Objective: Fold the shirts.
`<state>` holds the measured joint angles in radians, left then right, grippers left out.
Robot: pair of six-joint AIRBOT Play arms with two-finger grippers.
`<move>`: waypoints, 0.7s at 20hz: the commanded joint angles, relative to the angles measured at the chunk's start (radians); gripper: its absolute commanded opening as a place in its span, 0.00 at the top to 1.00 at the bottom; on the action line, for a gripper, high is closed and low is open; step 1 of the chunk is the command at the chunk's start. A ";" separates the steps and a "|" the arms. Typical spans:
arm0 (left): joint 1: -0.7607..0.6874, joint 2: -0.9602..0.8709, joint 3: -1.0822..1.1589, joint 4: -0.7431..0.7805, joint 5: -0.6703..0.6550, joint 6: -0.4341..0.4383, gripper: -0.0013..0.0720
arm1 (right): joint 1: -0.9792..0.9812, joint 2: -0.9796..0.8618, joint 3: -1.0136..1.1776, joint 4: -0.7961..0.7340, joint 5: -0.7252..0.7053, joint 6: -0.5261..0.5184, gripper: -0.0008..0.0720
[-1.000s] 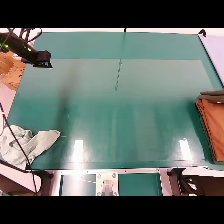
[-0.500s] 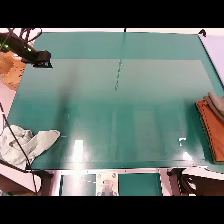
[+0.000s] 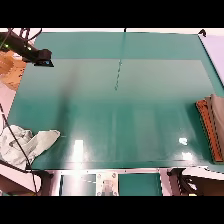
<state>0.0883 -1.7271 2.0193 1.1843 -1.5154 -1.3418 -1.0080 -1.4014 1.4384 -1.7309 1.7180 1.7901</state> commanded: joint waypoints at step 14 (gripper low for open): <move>-0.131 0.787 -1.106 0.025 0.137 -0.195 0.94 | 0.997 0.301 -0.611 0.576 -0.527 -0.176 0.97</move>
<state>-0.0135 -1.1080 1.1629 1.2053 -1.4536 -1.4975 -0.1673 -1.1481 0.9623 -1.2324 1.2930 1.6321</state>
